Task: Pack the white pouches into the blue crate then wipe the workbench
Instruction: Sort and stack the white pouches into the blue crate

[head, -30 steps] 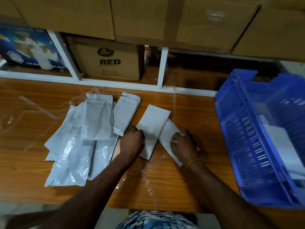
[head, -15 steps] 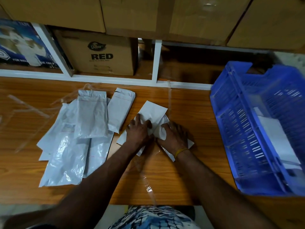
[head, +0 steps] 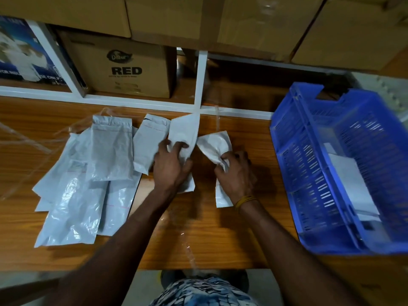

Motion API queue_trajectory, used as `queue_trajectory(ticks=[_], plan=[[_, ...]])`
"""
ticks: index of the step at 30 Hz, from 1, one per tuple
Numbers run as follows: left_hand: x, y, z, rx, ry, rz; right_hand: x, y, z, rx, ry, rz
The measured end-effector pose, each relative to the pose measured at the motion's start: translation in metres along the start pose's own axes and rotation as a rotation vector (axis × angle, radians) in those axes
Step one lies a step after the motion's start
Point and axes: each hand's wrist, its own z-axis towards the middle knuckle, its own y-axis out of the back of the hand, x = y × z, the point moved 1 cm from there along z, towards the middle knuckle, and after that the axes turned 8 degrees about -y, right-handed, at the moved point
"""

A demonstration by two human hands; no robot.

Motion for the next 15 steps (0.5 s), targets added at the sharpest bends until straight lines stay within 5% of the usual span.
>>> queue_trajectory(ticks=[15], plan=[[-0.222, 0.016, -0.075, -0.317, -0.227, -0.417, -0.095, 0.225, -0.037, -0.614, 0.145, 0.407]])
